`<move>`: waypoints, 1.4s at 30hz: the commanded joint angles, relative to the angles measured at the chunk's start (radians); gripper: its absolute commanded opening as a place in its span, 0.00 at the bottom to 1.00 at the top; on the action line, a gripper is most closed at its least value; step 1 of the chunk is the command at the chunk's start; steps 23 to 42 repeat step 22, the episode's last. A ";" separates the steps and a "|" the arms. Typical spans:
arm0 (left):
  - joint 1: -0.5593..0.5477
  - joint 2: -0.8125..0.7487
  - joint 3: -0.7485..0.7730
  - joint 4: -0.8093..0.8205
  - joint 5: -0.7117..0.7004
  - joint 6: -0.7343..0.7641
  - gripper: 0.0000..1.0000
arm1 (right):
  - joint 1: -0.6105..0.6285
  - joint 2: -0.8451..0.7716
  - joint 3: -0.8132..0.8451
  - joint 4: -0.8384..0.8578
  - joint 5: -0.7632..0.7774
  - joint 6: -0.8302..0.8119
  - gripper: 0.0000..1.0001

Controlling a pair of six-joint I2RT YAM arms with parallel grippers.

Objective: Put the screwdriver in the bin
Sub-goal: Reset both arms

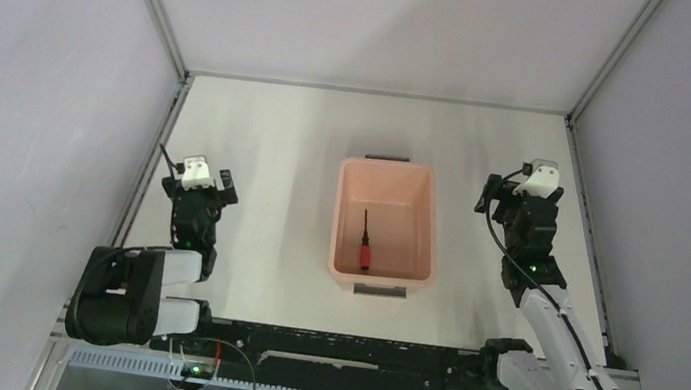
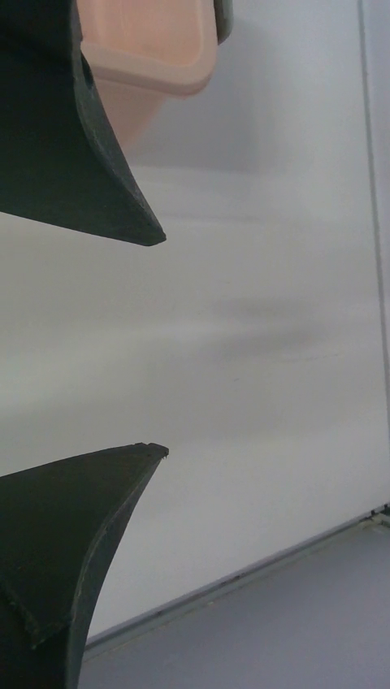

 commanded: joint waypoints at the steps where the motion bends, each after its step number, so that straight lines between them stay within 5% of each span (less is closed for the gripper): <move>1: -0.002 -0.011 0.040 0.035 0.014 0.014 0.98 | -0.048 0.031 -0.012 0.101 0.077 0.096 1.00; 5: -0.002 -0.012 0.040 0.035 0.015 0.014 0.98 | -0.072 0.020 -0.013 0.115 -0.161 0.069 1.00; 8: -0.002 -0.011 0.040 0.035 0.015 0.014 0.98 | -0.059 0.036 -0.005 0.090 -0.006 0.194 1.00; 16: -0.002 -0.011 0.041 0.035 0.015 0.014 0.98 | 0.041 0.080 0.052 0.051 0.186 0.226 1.00; 42: -0.002 -0.011 0.041 0.035 0.015 0.014 0.98 | 0.017 0.113 0.089 0.029 0.167 0.243 1.00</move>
